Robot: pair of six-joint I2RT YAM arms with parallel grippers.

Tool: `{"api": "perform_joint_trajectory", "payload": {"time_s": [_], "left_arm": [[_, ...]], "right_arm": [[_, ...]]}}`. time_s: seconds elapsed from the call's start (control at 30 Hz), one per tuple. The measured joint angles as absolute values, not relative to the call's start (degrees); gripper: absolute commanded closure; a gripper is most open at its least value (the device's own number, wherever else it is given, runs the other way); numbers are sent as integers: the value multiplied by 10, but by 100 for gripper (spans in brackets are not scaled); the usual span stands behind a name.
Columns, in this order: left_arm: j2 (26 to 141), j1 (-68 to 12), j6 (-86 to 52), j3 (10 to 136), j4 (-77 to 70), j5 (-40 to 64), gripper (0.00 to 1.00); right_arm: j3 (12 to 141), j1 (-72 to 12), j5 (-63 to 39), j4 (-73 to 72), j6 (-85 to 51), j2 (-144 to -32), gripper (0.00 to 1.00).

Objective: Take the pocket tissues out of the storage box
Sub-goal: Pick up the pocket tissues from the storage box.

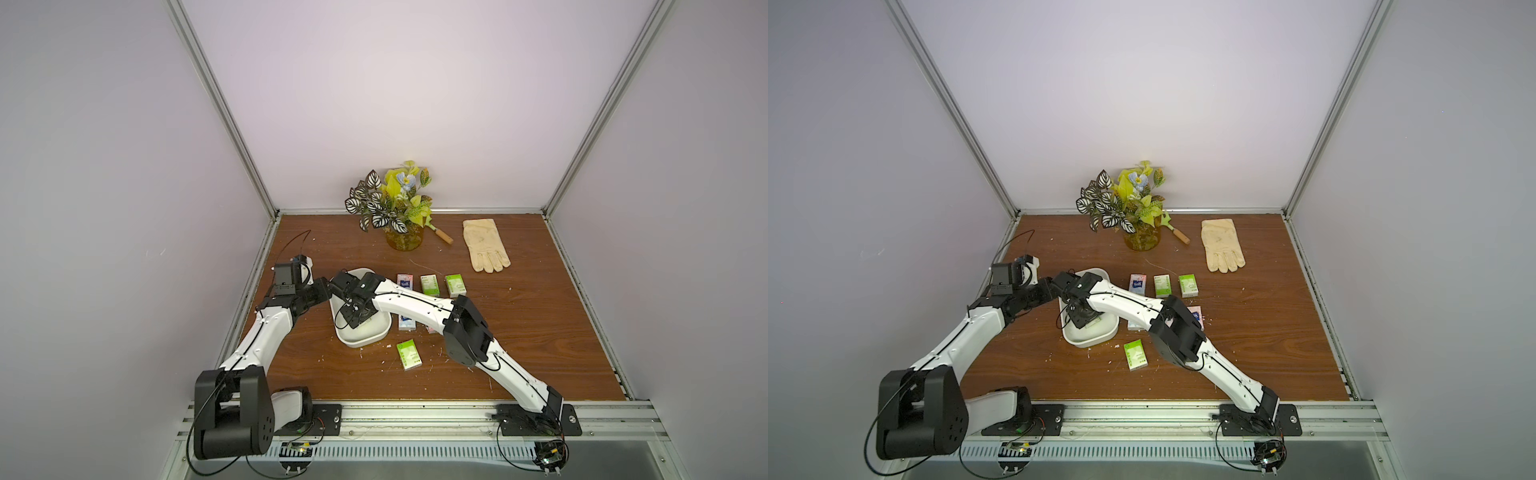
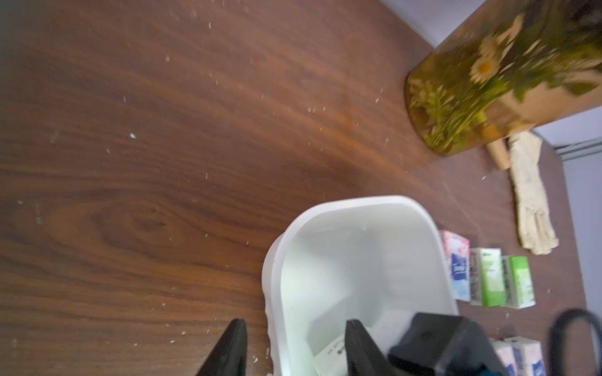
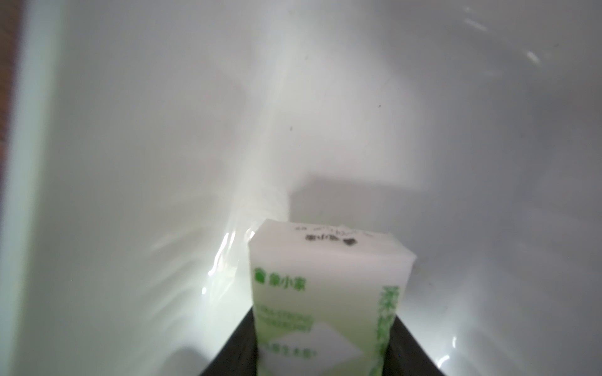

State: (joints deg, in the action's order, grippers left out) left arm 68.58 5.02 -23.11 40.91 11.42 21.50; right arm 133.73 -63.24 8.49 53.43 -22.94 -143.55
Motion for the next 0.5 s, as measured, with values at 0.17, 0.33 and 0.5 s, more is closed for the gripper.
{"api": "perform_joint_trajectory", "payload": {"time_s": [0.17, 0.33, 0.5], "left_arm": [[625, 50, -210, 443, 128, 215, 39], [572, 50, -194, 437, 134, 261, 34], [512, 50, -181, 412, 130, 337, 24]], "right_arm": [[1337, -627, 86, 538, -229, -1375, 51], [1305, -624, 89, 535, -230, -1280, 51], [1239, -624, 96, 537, -234, -1194, 51]]}}
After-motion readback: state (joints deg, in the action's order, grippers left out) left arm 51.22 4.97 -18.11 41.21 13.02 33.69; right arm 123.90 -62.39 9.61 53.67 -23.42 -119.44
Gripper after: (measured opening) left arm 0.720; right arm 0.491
